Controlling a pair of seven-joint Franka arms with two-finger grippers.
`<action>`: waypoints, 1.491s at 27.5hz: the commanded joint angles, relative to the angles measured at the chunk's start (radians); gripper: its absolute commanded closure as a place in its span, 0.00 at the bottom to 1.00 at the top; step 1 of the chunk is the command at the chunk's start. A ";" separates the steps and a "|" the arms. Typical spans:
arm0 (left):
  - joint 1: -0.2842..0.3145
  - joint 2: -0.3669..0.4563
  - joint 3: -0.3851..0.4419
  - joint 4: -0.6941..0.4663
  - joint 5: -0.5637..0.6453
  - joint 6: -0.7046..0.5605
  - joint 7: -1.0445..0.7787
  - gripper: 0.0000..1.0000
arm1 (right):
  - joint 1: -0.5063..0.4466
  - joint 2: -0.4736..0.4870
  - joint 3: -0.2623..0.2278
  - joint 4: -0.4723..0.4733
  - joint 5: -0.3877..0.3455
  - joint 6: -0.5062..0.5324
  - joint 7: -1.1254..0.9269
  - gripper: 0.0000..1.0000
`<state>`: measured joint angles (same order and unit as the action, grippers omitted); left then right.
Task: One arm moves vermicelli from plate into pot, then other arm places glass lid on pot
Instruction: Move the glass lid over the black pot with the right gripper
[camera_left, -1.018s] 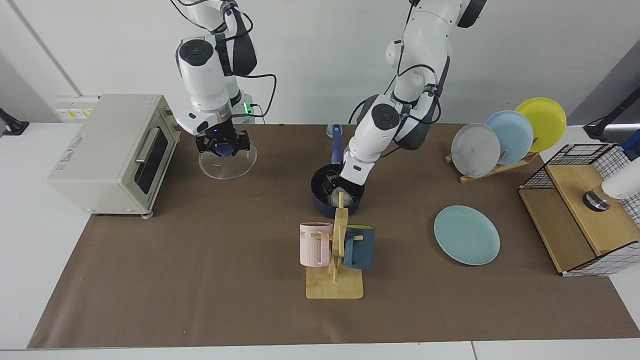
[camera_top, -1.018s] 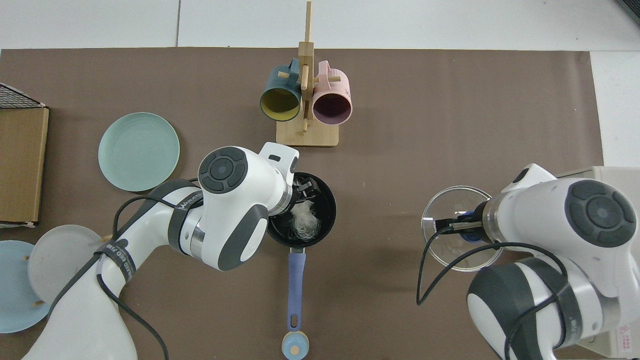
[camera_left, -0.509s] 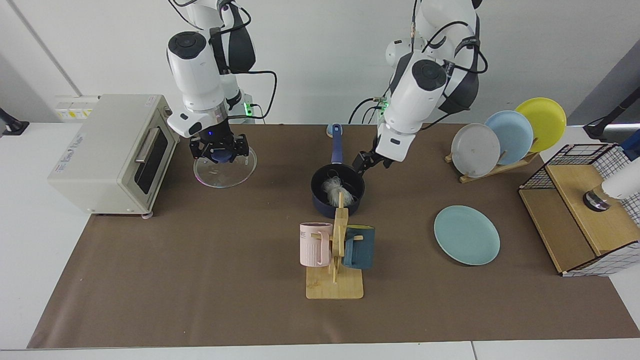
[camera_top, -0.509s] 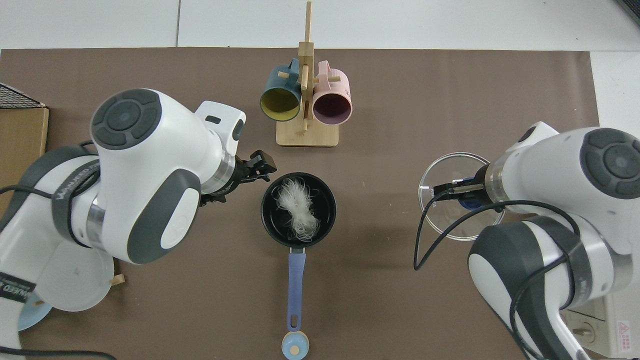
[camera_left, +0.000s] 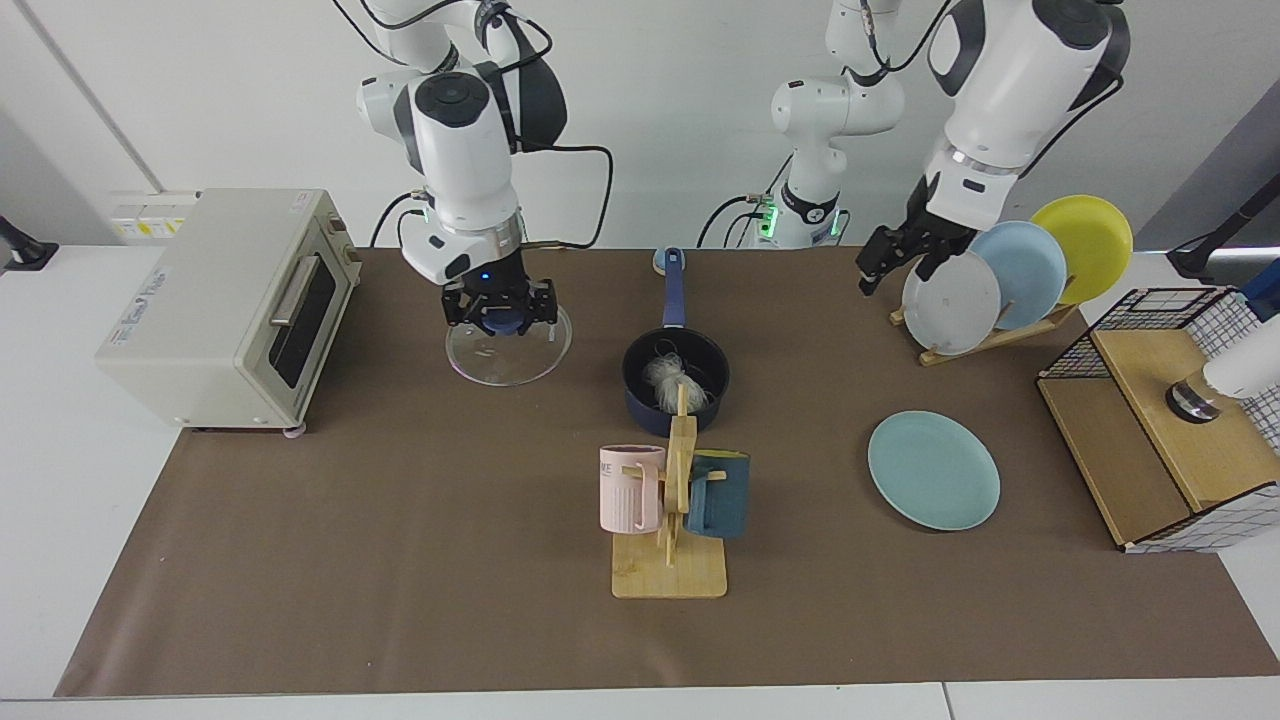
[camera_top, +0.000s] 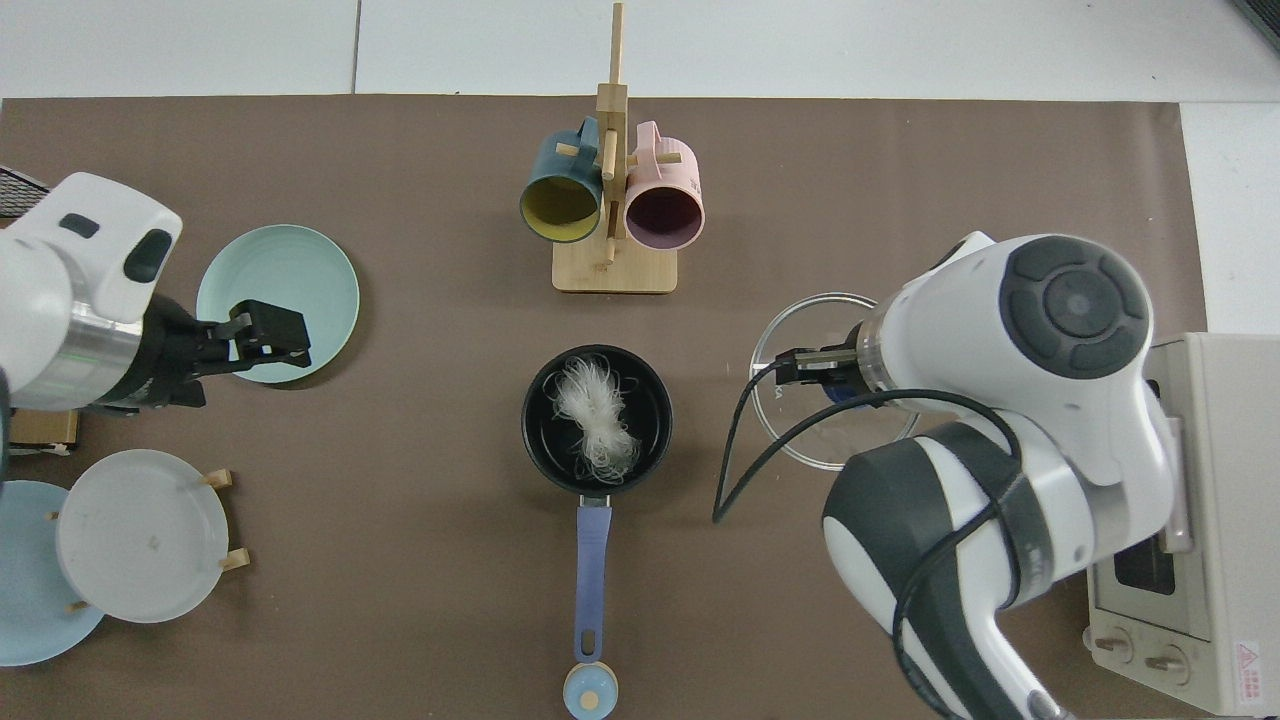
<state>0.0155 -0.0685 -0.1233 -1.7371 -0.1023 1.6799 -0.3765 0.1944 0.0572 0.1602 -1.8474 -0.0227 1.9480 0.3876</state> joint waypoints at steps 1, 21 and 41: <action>-0.002 -0.013 0.089 -0.016 0.015 -0.022 0.168 0.01 | 0.002 0.075 0.088 0.068 -0.034 -0.026 0.152 1.00; -0.012 -0.011 0.143 -0.010 0.047 -0.016 0.264 0.00 | 0.094 0.312 0.239 0.255 -0.200 0.011 0.574 1.00; -0.014 -0.011 0.140 -0.002 0.049 -0.019 0.269 0.00 | 0.172 0.411 0.232 0.335 -0.240 0.035 0.708 1.00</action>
<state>0.0159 -0.0692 0.0162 -1.7389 -0.0706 1.6721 -0.1115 0.3636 0.4193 0.3902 -1.5730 -0.2336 1.9861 1.0604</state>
